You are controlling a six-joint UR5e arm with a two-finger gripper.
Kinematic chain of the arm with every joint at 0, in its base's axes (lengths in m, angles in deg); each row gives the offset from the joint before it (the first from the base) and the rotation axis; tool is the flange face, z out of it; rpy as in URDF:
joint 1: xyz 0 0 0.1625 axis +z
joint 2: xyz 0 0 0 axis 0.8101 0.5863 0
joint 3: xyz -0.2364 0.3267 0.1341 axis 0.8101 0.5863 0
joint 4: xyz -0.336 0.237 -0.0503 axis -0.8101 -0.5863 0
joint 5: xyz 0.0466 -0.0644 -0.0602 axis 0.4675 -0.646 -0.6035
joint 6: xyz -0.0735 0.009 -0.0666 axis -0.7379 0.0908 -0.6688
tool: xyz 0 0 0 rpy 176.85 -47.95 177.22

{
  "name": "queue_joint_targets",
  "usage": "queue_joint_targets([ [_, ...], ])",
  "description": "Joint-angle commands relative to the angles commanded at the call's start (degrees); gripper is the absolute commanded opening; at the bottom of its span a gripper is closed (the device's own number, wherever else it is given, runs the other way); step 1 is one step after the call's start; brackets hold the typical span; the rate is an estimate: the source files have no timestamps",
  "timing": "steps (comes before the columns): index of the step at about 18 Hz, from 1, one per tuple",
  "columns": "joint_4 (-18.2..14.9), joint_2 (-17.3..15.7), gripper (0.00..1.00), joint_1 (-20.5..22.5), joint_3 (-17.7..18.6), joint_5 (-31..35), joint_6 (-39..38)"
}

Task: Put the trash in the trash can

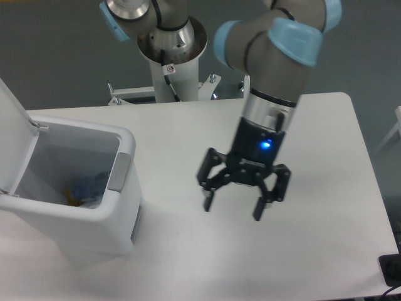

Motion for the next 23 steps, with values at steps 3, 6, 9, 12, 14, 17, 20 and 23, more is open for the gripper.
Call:
queue_joint_targets([
  [3,-1.0,0.8,1.00,2.0,0.3,8.7,5.0],
  [6,-3.8,1.7,1.00,3.4,0.2,19.0,11.4],
  [9,-6.0,2.7,1.00,3.4,0.2,29.3,20.4],
  [12,-7.1,4.1,1.00,4.7,0.3,30.5,31.0],
  [14,-7.1,4.0,1.00,7.0,0.4,30.5,37.2],
  [17,-7.4,4.1,1.00,7.9,0.6,30.5,42.5],
  [20,-8.7,3.9,1.00,8.1,0.8,30.5,44.0],
  [23,-8.8,3.8,1.00,8.1,1.4,31.4,45.8],
])
